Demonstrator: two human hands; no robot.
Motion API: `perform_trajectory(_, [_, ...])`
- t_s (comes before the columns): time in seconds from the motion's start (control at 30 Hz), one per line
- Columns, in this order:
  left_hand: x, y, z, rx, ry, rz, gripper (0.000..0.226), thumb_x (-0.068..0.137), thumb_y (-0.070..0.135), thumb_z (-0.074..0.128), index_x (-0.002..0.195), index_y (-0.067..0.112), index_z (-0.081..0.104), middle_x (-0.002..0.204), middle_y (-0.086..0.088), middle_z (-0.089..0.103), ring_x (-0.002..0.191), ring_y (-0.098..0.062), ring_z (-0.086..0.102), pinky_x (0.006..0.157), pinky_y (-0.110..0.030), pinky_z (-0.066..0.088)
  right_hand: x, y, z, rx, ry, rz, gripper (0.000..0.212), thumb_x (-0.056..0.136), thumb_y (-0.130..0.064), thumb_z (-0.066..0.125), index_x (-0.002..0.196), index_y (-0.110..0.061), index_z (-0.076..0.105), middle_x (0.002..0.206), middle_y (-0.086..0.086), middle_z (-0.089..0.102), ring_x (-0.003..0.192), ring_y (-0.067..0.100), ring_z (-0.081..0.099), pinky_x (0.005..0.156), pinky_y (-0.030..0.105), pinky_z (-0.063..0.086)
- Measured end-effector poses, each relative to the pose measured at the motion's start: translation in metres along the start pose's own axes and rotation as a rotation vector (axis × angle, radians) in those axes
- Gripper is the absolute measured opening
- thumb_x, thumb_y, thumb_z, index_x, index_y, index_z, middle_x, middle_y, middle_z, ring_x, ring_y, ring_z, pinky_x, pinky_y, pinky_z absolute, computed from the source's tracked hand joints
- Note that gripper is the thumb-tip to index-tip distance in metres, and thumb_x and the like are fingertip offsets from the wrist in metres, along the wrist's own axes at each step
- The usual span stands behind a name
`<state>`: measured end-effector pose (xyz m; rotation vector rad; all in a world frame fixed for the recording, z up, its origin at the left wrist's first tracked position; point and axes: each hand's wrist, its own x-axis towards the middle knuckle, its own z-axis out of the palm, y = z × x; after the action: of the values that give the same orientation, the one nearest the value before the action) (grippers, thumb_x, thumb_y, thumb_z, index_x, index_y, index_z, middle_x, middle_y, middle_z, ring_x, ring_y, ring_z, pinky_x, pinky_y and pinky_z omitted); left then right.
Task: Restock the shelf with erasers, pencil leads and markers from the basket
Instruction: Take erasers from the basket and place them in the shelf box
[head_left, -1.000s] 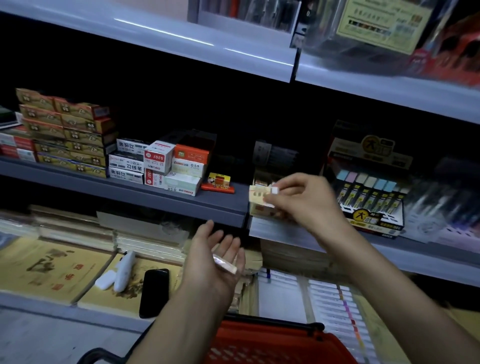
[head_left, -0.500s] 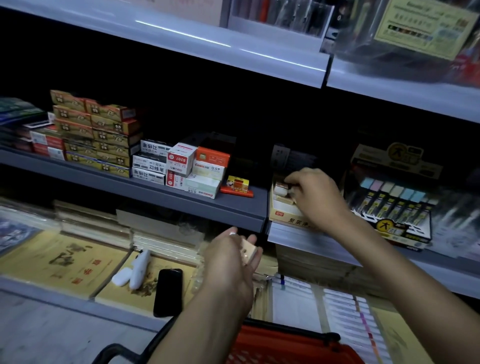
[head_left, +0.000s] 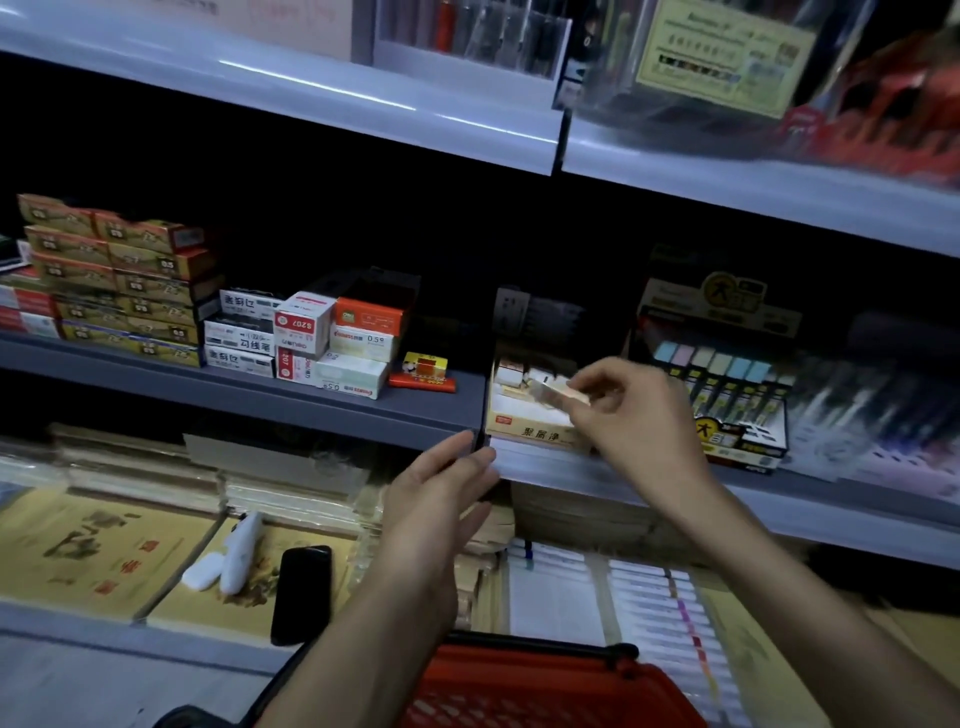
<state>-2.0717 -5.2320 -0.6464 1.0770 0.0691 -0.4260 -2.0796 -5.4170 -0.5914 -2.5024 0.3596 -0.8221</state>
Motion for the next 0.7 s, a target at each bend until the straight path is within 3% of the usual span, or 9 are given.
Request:
perform_trajectory(0.03, [-0.001,0.000,0.000,0.004,-0.002,-0.008,0.027,0.095,0.012,0.071,0.119,0.023,0.071,0.108,0.001,0.080,0.103,-0.011,0.075,0.101,-0.038,0.054,0.012,0.008,0.003,-0.096,0.040,-0.071,0.013,0.086,-0.020,0.079,0.096,-0.026,0.075,0.080,-0.019,0.066,0.074,0.000,0.064,0.063,0.011,0.047])
perform_trajectory(0.1, [-0.003,0.000,0.002,0.028,-0.018,-0.024,0.023,0.098,0.010,0.065,0.117,0.022,0.072,0.106,0.002,0.080,0.103,-0.012,0.075,0.102,-0.037,0.054,0.034,0.024,0.013,-0.236,0.035,-0.181,0.013,0.088,-0.016,0.075,0.100,-0.022,0.074,0.089,-0.011,0.068,0.083,0.009,0.065,0.071,0.025,0.053])
perform_trajectory(0.17, [-0.005,-0.001,0.004,0.053,-0.025,-0.036,0.024,0.100,0.009,0.060,0.117,0.021,0.072,0.105,0.003,0.081,0.103,-0.011,0.075,0.102,-0.037,0.054,0.050,0.036,0.025,-0.453,-0.074,-0.246,0.008,0.091,-0.016,0.071,0.097,-0.020,0.074,0.093,-0.003,0.069,0.091,0.020,0.064,0.072,0.034,0.053])
perform_trajectory(0.27, [-0.006,-0.002,0.003,0.098,-0.036,-0.023,0.023,0.097,0.009,0.065,0.113,0.021,0.075,0.102,0.002,0.081,0.098,-0.011,0.076,0.099,-0.037,0.055,0.056,0.043,0.029,-0.679,-0.238,-0.314,0.010,0.096,-0.026,0.067,0.098,-0.023,0.076,0.095,0.001,0.069,0.093,0.023,0.058,0.069,0.036,0.051])
perform_trajectory(0.37, [-0.010,-0.002,0.002,0.182,-0.040,0.048,0.023,0.091,0.008,0.073,0.108,0.022,0.076,0.096,0.003,0.081,0.092,-0.011,0.077,0.093,-0.034,0.056,0.041,0.037,0.012,-0.617,-0.215,-0.348,0.019,0.099,-0.033,0.065,0.110,-0.023,0.076,0.104,-0.001,0.069,0.098,0.022,0.055,0.070,0.034,0.047])
perform_trajectory(0.53, [-0.019,-0.006,0.002,0.448,-0.109,0.238,0.026,0.091,-0.003,0.068,0.106,0.018,0.072,0.083,-0.003,0.074,0.080,-0.011,0.067,0.069,-0.017,0.052,-0.020,0.014,-0.021,-0.392,-0.250,-0.304,0.027,0.096,-0.028,0.066,0.123,-0.025,0.069,0.121,-0.004,0.063,0.115,0.020,0.056,0.090,0.034,0.050])
perform_trajectory(0.6, [-0.022,-0.014,-0.001,0.613,-0.128,0.344,0.026,0.090,-0.002,0.067,0.107,0.018,0.070,0.090,-0.003,0.072,0.080,-0.009,0.066,0.070,-0.017,0.053,-0.051,0.009,-0.029,-0.278,-0.306,-0.259,0.034,0.096,-0.033,0.066,0.130,-0.026,0.065,0.129,-0.005,0.059,0.121,0.017,0.054,0.098,0.036,0.048])
perform_trajectory(0.7, [-0.028,-0.029,-0.012,1.034,-0.127,0.535,0.031,0.090,0.019,0.071,0.119,0.030,0.065,0.106,0.010,0.068,0.095,-0.003,0.063,0.081,-0.028,0.056,-0.092,0.007,-0.032,-0.219,-0.363,-0.215,0.047,0.097,-0.043,0.064,0.142,-0.033,0.053,0.145,-0.009,0.049,0.133,0.014,0.046,0.106,0.039,0.045])
